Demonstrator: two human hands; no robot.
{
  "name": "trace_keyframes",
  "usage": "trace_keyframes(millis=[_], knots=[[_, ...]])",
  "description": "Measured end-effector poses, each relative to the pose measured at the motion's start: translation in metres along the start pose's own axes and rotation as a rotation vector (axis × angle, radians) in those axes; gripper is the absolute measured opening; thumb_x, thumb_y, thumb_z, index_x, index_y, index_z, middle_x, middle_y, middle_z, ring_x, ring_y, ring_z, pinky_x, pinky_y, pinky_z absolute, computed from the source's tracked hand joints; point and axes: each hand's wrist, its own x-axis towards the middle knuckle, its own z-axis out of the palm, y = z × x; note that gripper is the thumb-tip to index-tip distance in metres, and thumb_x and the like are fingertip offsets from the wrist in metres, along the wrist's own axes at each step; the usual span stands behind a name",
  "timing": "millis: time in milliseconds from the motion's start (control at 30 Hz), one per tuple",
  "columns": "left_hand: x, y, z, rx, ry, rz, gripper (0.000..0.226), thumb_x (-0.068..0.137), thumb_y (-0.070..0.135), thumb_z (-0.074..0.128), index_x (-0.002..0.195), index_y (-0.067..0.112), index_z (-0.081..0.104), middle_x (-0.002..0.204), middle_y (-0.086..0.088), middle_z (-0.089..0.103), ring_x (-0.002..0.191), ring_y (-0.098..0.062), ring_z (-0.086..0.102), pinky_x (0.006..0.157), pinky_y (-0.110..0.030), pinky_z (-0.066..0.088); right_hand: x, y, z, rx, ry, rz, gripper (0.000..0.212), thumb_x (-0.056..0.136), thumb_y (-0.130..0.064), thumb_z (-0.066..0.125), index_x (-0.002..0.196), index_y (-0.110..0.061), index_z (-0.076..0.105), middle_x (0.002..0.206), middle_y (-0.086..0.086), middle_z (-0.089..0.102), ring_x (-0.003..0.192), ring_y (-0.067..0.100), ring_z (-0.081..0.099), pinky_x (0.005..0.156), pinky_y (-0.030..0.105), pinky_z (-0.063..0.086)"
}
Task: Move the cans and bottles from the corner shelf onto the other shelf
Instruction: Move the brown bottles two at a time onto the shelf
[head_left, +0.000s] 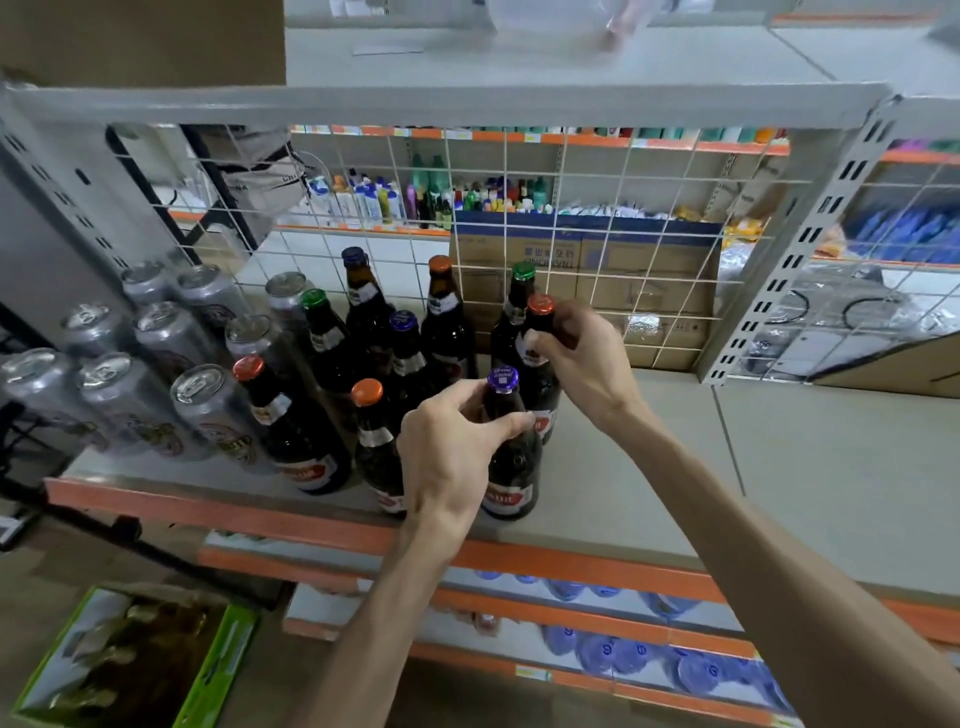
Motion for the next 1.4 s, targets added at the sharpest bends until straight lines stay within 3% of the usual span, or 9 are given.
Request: trace_keyframes(millis=[67,200,367,600,800,933,1100,1267,1400], knots=[[-0.002,-0.002,0.002,0.000,-0.003,-0.010,0.035,0.065,0.035,0.091,0.097,0.027,0.079,0.084,0.018,0.076,0.081,0.005,0.069,0.076,-0.026,0.057,0.002,0.002,0.003,0.010,-0.017,0.002,0.034,0.088,-0.023,0.070,0.118,-0.009,0.062,0.104,-0.005,0.065,0.100,0.011,0.060,0.085,0.022,0.046],[-0.005,-0.005,0.005,0.012,-0.005,-0.010,0.036,0.066,0.035,0.091,0.098,0.029,0.079,0.086,0.019,0.076,0.083,0.005,0.070,0.078,-0.029,0.058,0.005,0.006,0.009,0.020,-0.055,0.006,0.031,0.088,-0.025,0.070,0.114,-0.009,0.063,0.106,-0.001,0.069,0.099,0.013,0.063,0.082,0.022,0.048],[-0.004,-0.007,0.008,0.014,0.006,-0.008,0.037,0.066,0.035,0.090,0.100,0.030,0.078,0.086,0.018,0.076,0.083,0.003,0.070,0.078,-0.031,0.058,0.005,0.003,0.014,0.018,-0.063,0.002,0.029,0.088,-0.025,0.070,0.112,-0.012,0.060,0.099,-0.006,0.064,0.094,0.009,0.059,0.070,0.007,0.040],[-0.006,-0.011,0.009,0.003,0.012,-0.009,0.037,0.066,0.035,0.091,0.101,0.029,0.078,0.087,0.018,0.076,0.084,0.001,0.071,0.078,-0.032,0.059,0.003,0.010,0.022,0.078,-0.104,0.051,0.030,0.088,-0.025,0.070,0.115,-0.015,0.061,0.107,-0.004,0.069,0.098,0.010,0.063,0.084,0.025,0.050],[-0.008,-0.012,0.006,0.002,0.007,-0.001,0.036,0.067,0.033,0.090,0.101,0.029,0.078,0.086,0.019,0.076,0.084,0.003,0.070,0.078,-0.028,0.059,0.001,0.010,0.025,0.078,-0.099,0.059,0.033,0.089,-0.025,0.069,0.119,-0.015,0.061,0.107,-0.005,0.067,0.099,0.008,0.061,0.083,0.022,0.049],[-0.009,-0.012,0.005,0.001,0.006,0.001,0.037,0.066,0.033,0.090,0.101,0.029,0.078,0.087,0.018,0.076,0.085,0.001,0.071,0.078,-0.029,0.059,-0.001,0.009,0.025,0.081,-0.094,0.067,0.033,0.089,-0.023,0.069,0.121,-0.016,0.060,0.103,-0.011,0.062,0.095,0.001,0.054,0.070,0.005,0.039],[-0.011,-0.011,0.000,-0.013,-0.008,-0.008,0.036,0.066,0.030,0.091,0.100,0.028,0.078,0.085,0.018,0.076,0.083,0.004,0.070,0.078,-0.026,0.058,-0.002,0.008,0.025,0.111,-0.095,0.087,0.033,0.089,-0.022,0.069,0.121,-0.016,0.059,0.103,-0.012,0.062,0.094,0.002,0.055,0.072,0.006,0.039],[-0.009,-0.014,-0.008,-0.012,-0.018,-0.032,0.035,0.066,0.032,0.091,0.099,0.029,0.078,0.083,0.019,0.076,0.083,0.004,0.070,0.078,-0.027,0.058,-0.002,0.008,0.029,0.124,-0.096,0.100,0.035,0.090,-0.022,0.069,0.122,-0.017,0.058,0.103,-0.012,0.061,0.095,0.004,0.056,0.073,0.009,0.040],[-0.011,-0.015,-0.006,-0.008,-0.007,-0.024,0.035,0.066,0.035,0.090,0.098,0.031,0.077,0.083,0.020,0.075,0.084,0.002,0.070,0.079,-0.032,0.058,-0.003,0.009,0.031,0.121,-0.102,0.112,0.035,0.090,-0.021,0.068,0.123,-0.016,0.056,0.106,-0.008,0.061,0.099,0.009,0.057,0.085,0.024,0.046]])
